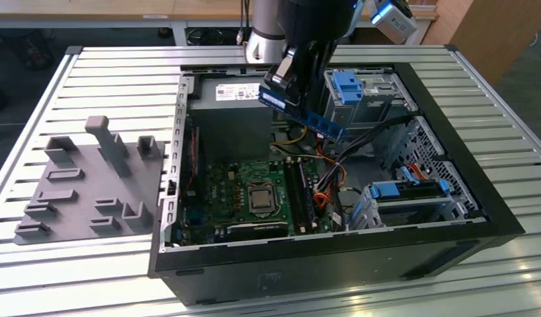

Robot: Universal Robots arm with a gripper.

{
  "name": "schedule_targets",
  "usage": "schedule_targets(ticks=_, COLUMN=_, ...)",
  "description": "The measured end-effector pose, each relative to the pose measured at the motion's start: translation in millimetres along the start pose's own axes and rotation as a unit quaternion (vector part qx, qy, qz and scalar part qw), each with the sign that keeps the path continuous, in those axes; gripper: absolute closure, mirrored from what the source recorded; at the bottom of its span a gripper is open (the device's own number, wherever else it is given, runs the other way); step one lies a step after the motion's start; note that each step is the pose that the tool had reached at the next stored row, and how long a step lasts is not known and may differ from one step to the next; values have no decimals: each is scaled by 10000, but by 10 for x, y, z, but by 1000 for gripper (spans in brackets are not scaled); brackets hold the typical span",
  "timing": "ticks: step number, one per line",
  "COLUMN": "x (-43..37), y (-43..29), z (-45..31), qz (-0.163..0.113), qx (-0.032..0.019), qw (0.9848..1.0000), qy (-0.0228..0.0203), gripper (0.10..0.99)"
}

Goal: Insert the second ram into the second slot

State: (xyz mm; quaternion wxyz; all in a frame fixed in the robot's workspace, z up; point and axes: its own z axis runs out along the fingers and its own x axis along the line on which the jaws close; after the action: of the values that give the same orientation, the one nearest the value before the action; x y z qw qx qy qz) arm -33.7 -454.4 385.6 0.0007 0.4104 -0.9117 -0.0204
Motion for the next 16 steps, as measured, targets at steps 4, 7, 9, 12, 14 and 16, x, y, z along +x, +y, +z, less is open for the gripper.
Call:
schedule_targets(ticks=4, x=0, y=0, z=0, qz=46, qx=1, qw=10000, qy=-2, gripper=949)
schedule_targets(ticks=7, x=0, y=0, z=0, qz=79, qx=1, qw=10000, qy=-3, gripper=949)
schedule_targets(ticks=9, x=0, y=0, z=0, qz=104, qx=2, qw=9999, qy=-4, gripper=949)
schedule_targets(ticks=12, x=0, y=0, z=0, qz=142, qx=2, qw=9999, qy=-5, gripper=949)
schedule_targets(ticks=14, x=0, y=0, z=0, qz=165, qx=3, qw=9999, qy=-6, gripper=949)
schedule_targets(ticks=16, x=0, y=0, z=0, qz=188, qx=3, qw=9998, qy=-7, gripper=949)
